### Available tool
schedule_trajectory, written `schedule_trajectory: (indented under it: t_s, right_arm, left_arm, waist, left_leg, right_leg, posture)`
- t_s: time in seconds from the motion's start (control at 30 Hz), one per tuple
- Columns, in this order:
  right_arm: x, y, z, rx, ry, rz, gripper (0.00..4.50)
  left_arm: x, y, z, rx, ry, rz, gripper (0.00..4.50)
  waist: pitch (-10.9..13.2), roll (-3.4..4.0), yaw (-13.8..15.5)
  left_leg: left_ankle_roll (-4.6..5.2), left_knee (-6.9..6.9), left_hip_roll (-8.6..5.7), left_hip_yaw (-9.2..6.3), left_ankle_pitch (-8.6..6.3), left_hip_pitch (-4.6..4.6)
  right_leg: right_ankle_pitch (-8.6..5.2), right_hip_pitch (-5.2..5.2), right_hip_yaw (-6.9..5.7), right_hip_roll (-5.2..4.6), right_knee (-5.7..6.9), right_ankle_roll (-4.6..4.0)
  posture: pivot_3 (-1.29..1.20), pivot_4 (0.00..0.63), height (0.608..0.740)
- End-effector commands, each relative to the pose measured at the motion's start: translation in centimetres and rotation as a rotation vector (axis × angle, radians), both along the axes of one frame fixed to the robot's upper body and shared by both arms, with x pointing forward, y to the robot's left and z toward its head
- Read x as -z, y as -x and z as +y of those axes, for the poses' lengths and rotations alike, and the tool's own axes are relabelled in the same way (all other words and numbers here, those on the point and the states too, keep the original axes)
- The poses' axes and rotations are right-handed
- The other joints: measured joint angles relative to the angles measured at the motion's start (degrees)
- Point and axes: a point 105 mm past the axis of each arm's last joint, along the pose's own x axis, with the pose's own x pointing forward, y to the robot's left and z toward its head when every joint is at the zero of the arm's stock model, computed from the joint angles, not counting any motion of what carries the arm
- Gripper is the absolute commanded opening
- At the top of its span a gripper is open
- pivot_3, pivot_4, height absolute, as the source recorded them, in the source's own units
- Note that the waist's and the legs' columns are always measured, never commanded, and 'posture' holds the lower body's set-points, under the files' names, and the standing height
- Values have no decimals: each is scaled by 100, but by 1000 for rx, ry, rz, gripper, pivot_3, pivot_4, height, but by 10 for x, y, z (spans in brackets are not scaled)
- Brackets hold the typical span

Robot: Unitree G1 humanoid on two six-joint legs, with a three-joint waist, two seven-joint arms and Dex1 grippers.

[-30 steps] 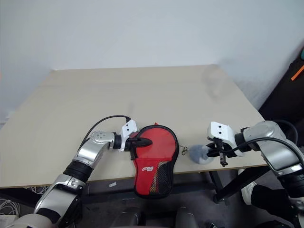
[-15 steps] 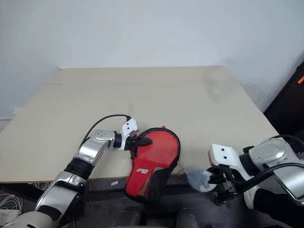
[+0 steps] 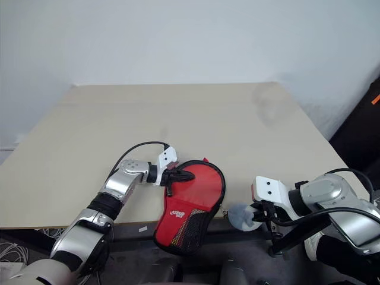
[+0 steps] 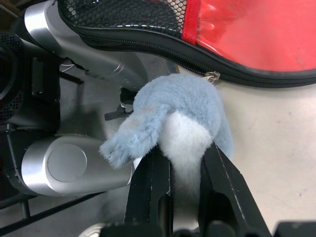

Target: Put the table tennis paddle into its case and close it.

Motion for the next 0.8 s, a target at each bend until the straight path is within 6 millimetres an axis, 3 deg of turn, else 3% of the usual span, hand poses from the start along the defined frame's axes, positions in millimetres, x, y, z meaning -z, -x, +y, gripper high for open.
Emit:
schedule_trajectory:
  t_s: [0.03, 0.47, 0.8]
  right_arm:
    - [-7, 3, 9, -33, -21, -27, 409]
    - [-16, 4, 22, -5, -78, -40, 409]
    - [-15, 57, 42, -105, -131, 76, 409]
  left_arm:
    - [5, 3, -8, 46, -32, 6, 97]
    - [21, 18, -17, 118, 10, 106, 97]
    - [29, 23, -18, 147, -16, 128, 97]
  waist:
    - [0, 0, 0]
    - [-1, -4, 0]
    - [-6, -6, 6]
  left_leg:
    - [0, 0, 0, 0, 0, 0]
    - [1, 0, 1, 0, -1, 2]
    - [5, 2, 1, -3, -5, 10]
  right_leg:
    - [0, 0, 0, 0, 0, 0]
    - [0, 2, -1, 1, 0, 0]
    - [-3, 19, -4, 0, -4, 3]
  posture:
    - [0, 0, 698]
    - [0, 0, 698]
    - [0, 0, 698]
